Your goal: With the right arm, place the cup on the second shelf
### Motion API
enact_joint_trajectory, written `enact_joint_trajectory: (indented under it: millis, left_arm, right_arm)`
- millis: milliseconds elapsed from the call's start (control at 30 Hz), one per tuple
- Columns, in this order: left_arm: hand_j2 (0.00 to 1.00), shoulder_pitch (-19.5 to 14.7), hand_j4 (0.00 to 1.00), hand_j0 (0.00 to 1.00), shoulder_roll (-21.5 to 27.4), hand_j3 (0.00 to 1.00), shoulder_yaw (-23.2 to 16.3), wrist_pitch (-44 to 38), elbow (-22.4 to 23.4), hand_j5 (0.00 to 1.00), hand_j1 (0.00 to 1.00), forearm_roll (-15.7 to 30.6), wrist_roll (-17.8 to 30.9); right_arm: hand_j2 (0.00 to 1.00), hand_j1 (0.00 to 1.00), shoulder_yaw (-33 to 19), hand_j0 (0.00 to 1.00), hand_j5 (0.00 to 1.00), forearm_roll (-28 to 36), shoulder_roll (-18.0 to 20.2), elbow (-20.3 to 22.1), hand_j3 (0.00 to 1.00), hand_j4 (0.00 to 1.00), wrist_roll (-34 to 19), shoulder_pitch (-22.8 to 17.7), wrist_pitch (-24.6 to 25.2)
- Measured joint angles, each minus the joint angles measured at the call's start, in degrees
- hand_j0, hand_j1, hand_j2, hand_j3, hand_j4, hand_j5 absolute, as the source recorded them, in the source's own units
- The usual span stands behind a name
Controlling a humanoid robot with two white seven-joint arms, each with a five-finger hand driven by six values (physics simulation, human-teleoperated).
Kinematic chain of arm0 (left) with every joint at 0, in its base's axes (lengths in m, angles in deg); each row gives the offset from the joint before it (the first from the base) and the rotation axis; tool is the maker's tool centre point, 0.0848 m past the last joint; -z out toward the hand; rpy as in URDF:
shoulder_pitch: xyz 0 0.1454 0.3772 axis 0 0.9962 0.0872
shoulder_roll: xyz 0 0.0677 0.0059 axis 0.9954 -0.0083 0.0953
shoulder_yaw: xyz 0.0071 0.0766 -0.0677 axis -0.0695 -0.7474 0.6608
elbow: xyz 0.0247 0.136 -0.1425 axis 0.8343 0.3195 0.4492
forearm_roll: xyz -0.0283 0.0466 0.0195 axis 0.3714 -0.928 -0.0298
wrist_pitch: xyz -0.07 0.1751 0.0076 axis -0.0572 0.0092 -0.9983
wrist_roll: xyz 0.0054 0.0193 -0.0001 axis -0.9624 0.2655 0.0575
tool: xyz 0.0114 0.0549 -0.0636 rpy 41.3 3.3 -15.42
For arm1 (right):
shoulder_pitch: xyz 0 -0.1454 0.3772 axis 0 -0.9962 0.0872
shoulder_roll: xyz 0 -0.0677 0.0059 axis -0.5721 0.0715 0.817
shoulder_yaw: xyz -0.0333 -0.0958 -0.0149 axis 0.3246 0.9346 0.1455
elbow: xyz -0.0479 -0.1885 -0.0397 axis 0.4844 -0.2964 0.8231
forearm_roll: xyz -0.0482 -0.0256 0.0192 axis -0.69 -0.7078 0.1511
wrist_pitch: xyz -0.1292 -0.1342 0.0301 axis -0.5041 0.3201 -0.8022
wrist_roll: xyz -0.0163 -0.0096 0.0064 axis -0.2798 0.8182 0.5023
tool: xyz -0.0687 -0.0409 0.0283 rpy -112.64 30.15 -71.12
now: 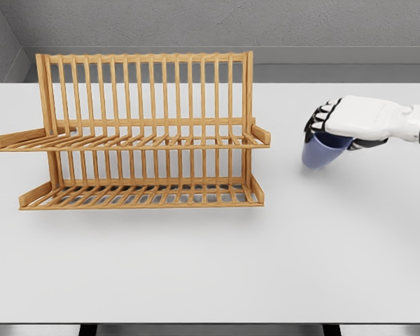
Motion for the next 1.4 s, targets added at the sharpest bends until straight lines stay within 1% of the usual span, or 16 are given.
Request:
enact_joint_trajectory:
  millis: [167,200,467,667,767,933,1067,1200,1400]
  left_arm:
    - [1.00,0.0,1.00,1.00,0.0,1.00,0.0,0.0,0.0,1.00,1.00,0.0,0.0]
    - [1.00,0.0,1.00,1.00,0.0,1.00,0.0,0.0,0.0,1.00,1.00,0.0,0.0]
    - [1.00,0.0,1.00,1.00,0.0,1.00,0.0,0.0,0.0,1.00,1.00,0.0,0.0]
    - [1.00,0.0,1.00,1.00,0.0,1.00,0.0,0.0,0.0,1.00,1.00,0.0,0.0]
    - [1.00,0.0,1.00,1.00,0.0,1.00,0.0,0.0,0.0,1.00,1.00,0.0,0.0]
    - [1.00,0.0,1.00,1.00,0.0,1.00,0.0,0.0,0.0,1.00,1.00,0.0,0.0]
    - [1.00,0.0,1.00,1.00,0.0,1.00,0.0,0.0,0.0,1.00,1.00,0.0,0.0]
    - [1.00,0.0,1.00,1.00,0.0,1.00,0.0,0.0,0.0,1.00,1.00,0.0,0.0]
    - [1.00,0.0,1.00,1.00,0.0,1.00,0.0,0.0,0.0,1.00,1.00,0.0,0.0]
  right_arm:
    - [0.60,0.60,-0.5,0.60,0.60,0.0,0.3,0.0,0.60,0.60,0.0,2.4,0.1]
    - [0.60,0.60,-0.6,0.60,0.60,0.0,0.3,0.1,0.60,0.60,0.0,3.3,0.0]
    - [0.60,0.60,-0.7,0.60,0.60,0.1,0.3,0.9,0.60,0.60,0.0,6.2,0.0]
    - [0.60,0.60,-2.6,0.60,0.60,0.1,0.4,2.2,0.60,0.60,0.0,6.2,0.0]
    - [0.60,0.60,-2.9,0.60,0.60,0.1,0.4,4.2,0.60,0.60,0.0,6.2,0.0]
    - [0.60,0.60,-3.2,0.60,0.60,0.1,0.2,7.0,0.60,0.60,0.0,7.4,0.2]
    - [0.60,0.60,-3.2,0.60,0.60,0.1,0.1,9.5,0.60,0.60,0.0,7.4,1.7]
    - [0.61,0.61,-3.2,0.61,0.61,0.2,0.0,10.5,0.61,0.61,0.0,7.4,2.3]
    - [0.61,0.61,-3.1,0.61,0.61,0.2,-0.6,10.8,0.61,0.61,0.0,7.4,2.5]
